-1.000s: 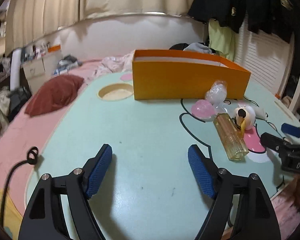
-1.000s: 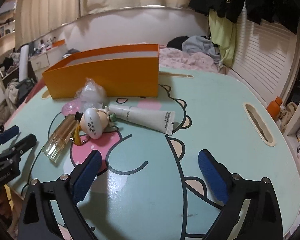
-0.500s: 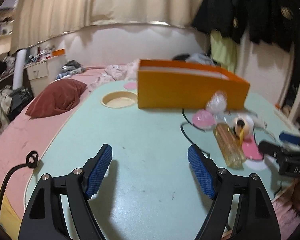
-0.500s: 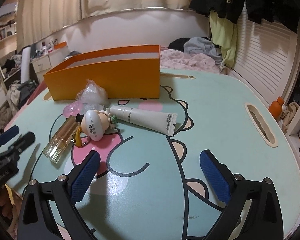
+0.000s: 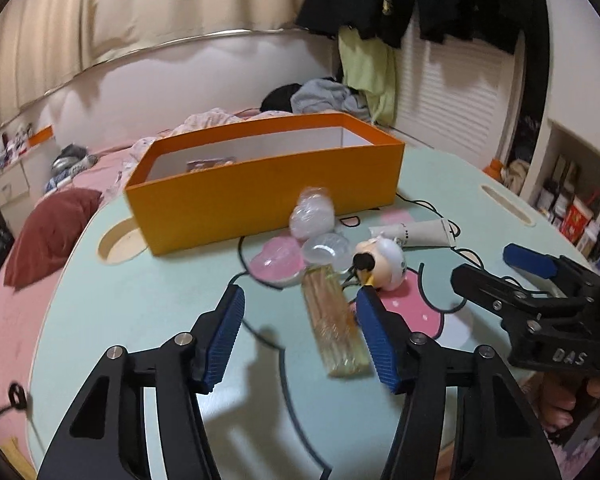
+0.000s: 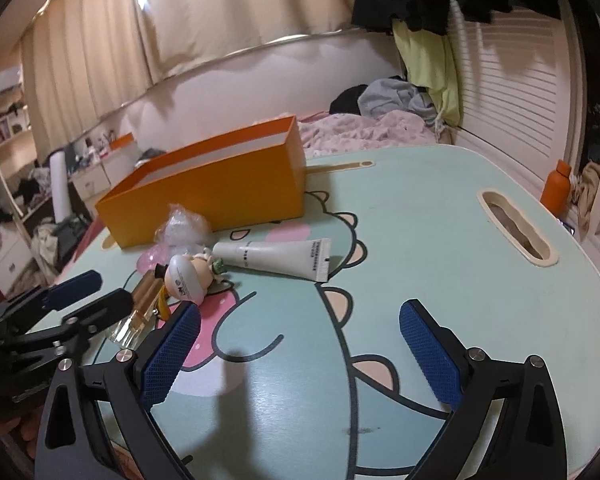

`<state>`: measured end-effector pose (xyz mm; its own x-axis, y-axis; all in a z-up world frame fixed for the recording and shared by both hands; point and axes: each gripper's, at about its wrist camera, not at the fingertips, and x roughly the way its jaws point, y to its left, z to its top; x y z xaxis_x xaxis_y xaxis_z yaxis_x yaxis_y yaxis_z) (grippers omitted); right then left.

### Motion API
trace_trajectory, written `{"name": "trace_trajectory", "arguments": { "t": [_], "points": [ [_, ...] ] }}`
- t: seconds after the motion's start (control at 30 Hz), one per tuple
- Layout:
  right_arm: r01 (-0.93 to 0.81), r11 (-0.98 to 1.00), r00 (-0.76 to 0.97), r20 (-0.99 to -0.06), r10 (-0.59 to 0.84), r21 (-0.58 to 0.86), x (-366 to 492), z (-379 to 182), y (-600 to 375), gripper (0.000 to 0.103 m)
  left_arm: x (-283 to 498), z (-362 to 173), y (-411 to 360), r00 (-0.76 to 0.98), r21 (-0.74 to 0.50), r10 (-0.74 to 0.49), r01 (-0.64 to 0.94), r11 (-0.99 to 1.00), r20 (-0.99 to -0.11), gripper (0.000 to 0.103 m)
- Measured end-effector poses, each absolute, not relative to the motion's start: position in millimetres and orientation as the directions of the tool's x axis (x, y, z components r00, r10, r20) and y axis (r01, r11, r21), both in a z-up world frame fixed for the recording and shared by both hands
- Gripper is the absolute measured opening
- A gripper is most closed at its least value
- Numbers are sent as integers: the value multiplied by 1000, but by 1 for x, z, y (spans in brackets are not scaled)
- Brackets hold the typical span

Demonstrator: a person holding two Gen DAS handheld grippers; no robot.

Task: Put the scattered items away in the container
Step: 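Grasp the gold glass perfume bottle with the left gripper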

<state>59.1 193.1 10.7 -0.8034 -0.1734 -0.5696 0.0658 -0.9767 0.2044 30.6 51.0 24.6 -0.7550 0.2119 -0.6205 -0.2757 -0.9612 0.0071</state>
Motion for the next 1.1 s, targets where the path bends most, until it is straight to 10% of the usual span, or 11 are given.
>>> {"name": "trace_trajectory", "arguments": {
  "t": [0.13, 0.33, 0.97, 1.1],
  "points": [
    [64, -976, -804, -568, -175, 210, 59, 11, 195, 100, 19, 23, 58, -728, 16, 209, -289, -957, -654, 57],
    [65, -977, -804, -569, -173, 205, 59, 11, 197, 100, 20, 10, 60, -711, 36, 201, -304, -952, -674, 19],
    [245, -962, -772, -576, -269, 120, 43, 30, 147, 99, 67, 13, -18, -771, -161, 246, -187, -969, -587, 19],
    [235, -969, -737, -635, -230, 79, 27, 22, 136, 81, 70, 14, -19, -784, -147, 232, -180, -973, -576, 19]
  ]
}}
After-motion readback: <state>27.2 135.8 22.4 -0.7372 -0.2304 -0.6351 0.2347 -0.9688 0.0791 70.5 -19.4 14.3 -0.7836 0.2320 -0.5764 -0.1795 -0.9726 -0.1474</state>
